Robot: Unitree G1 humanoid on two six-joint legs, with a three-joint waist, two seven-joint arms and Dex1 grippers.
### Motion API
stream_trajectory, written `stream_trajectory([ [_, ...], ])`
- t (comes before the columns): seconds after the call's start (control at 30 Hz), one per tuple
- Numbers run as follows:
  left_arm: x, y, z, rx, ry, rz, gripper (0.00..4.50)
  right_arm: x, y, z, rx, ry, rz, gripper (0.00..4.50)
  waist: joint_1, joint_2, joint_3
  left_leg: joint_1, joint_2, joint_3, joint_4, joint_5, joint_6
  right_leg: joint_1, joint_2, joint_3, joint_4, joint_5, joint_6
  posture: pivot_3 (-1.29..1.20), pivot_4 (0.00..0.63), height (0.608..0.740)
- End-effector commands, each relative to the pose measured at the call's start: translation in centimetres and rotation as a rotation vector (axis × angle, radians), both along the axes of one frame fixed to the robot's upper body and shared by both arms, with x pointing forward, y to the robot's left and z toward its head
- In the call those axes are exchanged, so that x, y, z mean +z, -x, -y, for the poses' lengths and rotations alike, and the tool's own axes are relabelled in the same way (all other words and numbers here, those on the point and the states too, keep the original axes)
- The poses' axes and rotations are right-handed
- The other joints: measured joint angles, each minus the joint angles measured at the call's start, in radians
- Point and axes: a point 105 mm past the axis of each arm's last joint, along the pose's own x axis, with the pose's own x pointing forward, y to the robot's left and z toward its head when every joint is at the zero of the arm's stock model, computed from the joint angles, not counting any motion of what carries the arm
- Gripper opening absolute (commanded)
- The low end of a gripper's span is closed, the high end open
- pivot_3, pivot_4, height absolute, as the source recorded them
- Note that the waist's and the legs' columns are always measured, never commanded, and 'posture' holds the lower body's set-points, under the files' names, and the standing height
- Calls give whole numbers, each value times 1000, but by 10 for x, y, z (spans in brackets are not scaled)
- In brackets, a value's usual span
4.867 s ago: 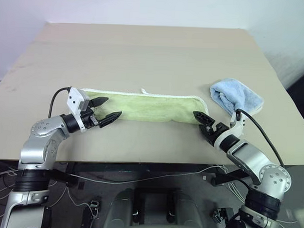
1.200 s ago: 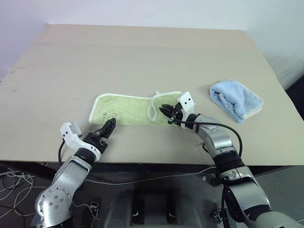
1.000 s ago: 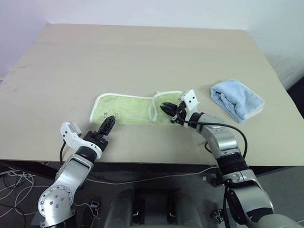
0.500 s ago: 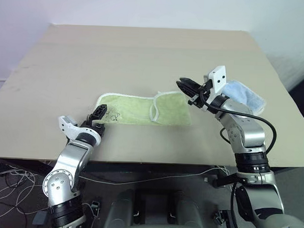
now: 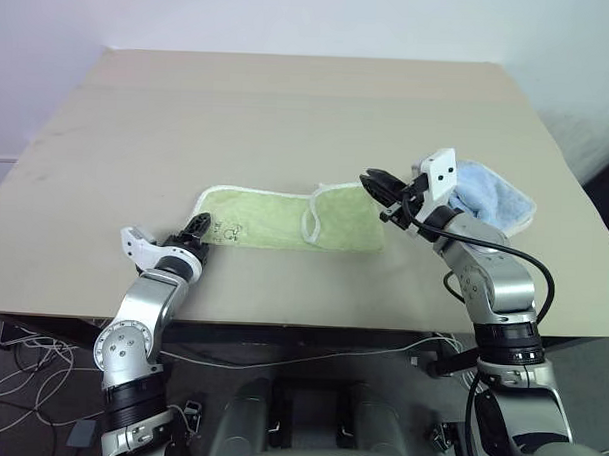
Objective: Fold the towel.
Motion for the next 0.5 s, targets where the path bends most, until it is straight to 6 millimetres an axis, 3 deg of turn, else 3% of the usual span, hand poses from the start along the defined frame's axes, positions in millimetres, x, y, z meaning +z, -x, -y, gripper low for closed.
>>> stream_trajectory([
  [0.03, -1, 1, -18, 68, -15, -3, 1102, 17, 5, 2, -4, -13, 65, 658, 0, 0, 0, 0, 0, 0, 0, 0, 1, 0, 0, 0, 0, 0, 0, 0, 150, 740],
  [0.13, 2, 0, -19, 75, -11, 14, 104, 17, 5, 1, -6, -13, 65, 658, 0, 0, 0, 0, 0, 0, 0, 0, 1, 0, 0, 0, 0, 0, 0, 0, 150, 740],
  [0.3, 11, -1, -24, 101, -2, 55, 45, 16, 6, 1, -8, -12, 64, 658, 0, 0, 0, 0, 0, 0, -1, 0, 1, 0, 0, 0, -1, 0, 0, 0, 150, 740],
  [0.43, 28, -3, -50, 171, -6, 124, 45, 15, 7, 3, -14, -10, 63, 658, -3, -1, 1, -1, 1, 0, -1, 0, -1, -1, 0, 0, -1, 0, 0, 0, 150, 740],
  [0.5, 43, -3, -74, 217, -35, 177, 45, 15, 7, 3, -17, -9, 65, 658, -5, -1, 1, -2, 1, 0, -1, 0, 0, -2, 0, 0, -2, 0, 0, 0, 150, 740],
])
